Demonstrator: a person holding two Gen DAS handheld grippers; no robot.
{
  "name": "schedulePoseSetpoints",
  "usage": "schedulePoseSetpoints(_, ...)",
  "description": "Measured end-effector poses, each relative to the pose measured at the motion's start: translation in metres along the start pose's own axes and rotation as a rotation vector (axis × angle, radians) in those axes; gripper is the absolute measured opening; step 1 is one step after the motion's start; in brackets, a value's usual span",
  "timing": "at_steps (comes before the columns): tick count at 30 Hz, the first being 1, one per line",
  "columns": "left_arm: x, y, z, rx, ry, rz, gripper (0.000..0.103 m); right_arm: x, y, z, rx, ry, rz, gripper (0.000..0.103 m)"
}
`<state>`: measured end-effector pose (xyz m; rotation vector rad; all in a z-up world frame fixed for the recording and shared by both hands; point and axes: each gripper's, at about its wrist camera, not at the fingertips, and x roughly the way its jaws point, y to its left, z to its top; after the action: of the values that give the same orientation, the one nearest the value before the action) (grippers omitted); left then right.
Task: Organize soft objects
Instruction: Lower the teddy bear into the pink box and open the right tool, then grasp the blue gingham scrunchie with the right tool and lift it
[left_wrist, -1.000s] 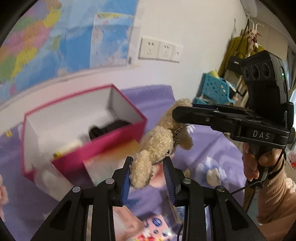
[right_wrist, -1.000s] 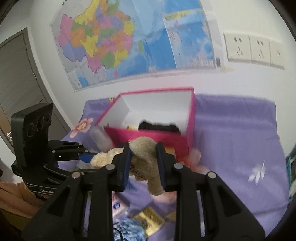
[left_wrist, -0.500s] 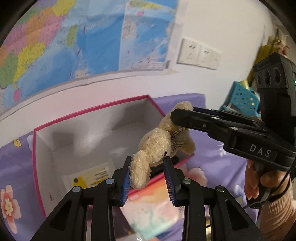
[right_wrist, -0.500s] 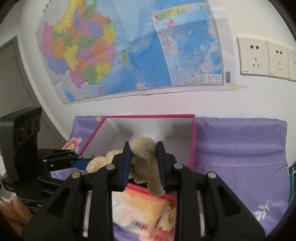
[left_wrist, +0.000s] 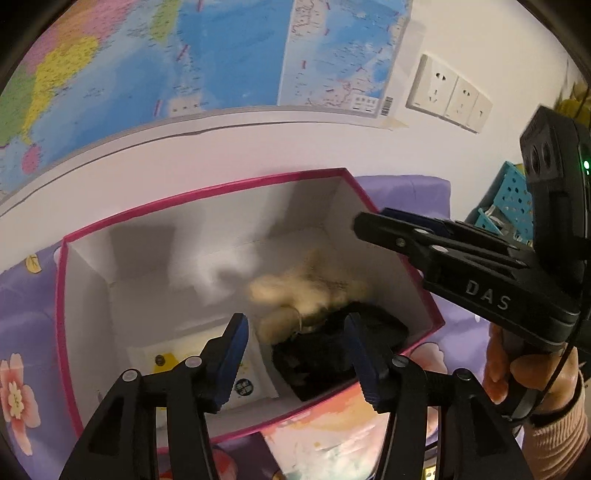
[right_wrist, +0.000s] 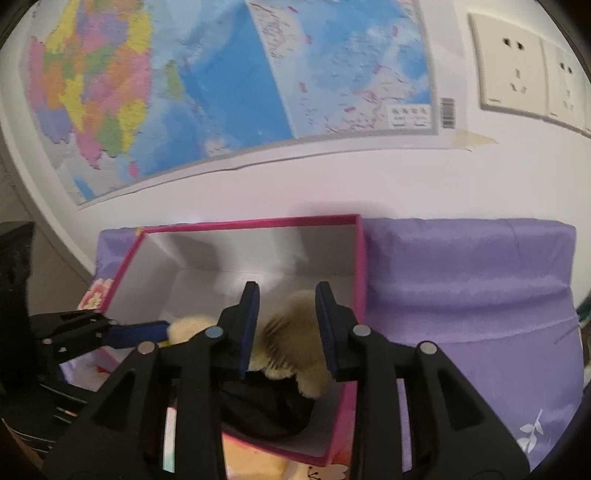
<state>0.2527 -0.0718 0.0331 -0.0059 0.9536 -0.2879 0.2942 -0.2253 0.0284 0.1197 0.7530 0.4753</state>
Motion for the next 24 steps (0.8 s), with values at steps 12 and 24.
schedulePoseSetpoints(12,-0.066,-0.008,-0.041,0.073,-0.160,-0.055,0.055,-0.081,0.016,-0.034,-0.042,-0.037,0.161,0.039)
schedulePoseSetpoints(24,-0.100,-0.032,-0.105,0.126,-0.193,-0.180,0.055,-0.139,0.037,-0.115,-0.153,0.079,0.275,0.049)
